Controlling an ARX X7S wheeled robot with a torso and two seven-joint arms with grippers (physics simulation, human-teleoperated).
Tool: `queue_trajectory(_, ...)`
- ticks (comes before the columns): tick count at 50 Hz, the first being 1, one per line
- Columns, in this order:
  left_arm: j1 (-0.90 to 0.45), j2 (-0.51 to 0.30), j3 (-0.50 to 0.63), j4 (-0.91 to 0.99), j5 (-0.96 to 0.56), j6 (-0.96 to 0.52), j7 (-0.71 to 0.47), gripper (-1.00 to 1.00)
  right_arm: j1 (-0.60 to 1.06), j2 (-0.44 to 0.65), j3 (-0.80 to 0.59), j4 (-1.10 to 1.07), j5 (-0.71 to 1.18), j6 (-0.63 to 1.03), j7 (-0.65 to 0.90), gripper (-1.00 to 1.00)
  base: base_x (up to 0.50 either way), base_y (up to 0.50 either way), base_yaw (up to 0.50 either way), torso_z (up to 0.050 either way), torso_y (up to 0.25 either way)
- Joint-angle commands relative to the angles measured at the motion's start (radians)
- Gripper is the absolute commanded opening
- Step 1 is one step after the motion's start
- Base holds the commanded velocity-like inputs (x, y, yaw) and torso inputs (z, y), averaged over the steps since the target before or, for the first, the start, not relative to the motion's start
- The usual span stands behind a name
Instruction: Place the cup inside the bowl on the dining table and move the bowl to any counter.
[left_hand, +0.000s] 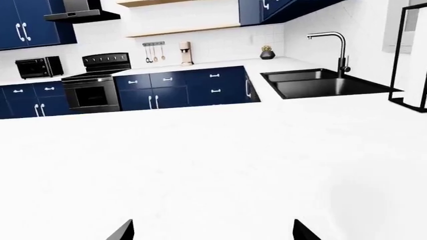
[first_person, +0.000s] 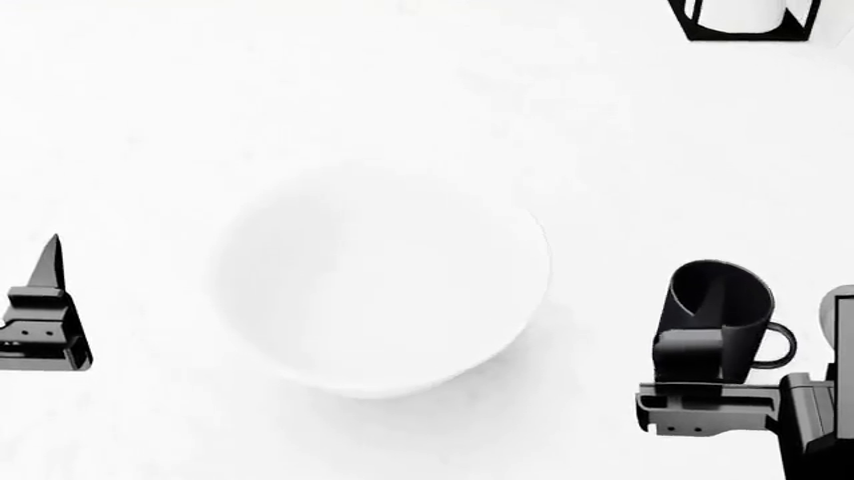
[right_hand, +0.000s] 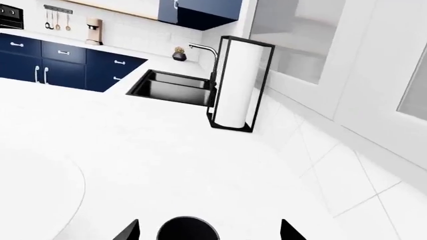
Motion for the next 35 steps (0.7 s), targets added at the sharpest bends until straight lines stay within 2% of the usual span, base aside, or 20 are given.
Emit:
queue_trajectory(1,0.012,-0.003,-0.001,0.001,-0.016,0.013,0.011,1.0,-0.011,0.01,0.014,-0.01,0.003,0.005,0.002,1.0,0.19,0.03,0.0,0.0,0.0)
queue_trajectory(15,0.019,-0.011,-0.001,-0.004,-0.02,0.019,0.009,1.0,-0.008,0.004,0.018,-0.015,0.023,0.018,0.004,1.0,0.19,0.03,0.0,0.0,0.0)
queue_trajectory(35,0.02,-0.012,0.011,-0.01,-0.025,0.021,-0.001,1.0,-0.025,0.013,0.036,-0.023,0.048,0.026,0.004,1.0,0.02,0.0,0.0,0.0,0.0)
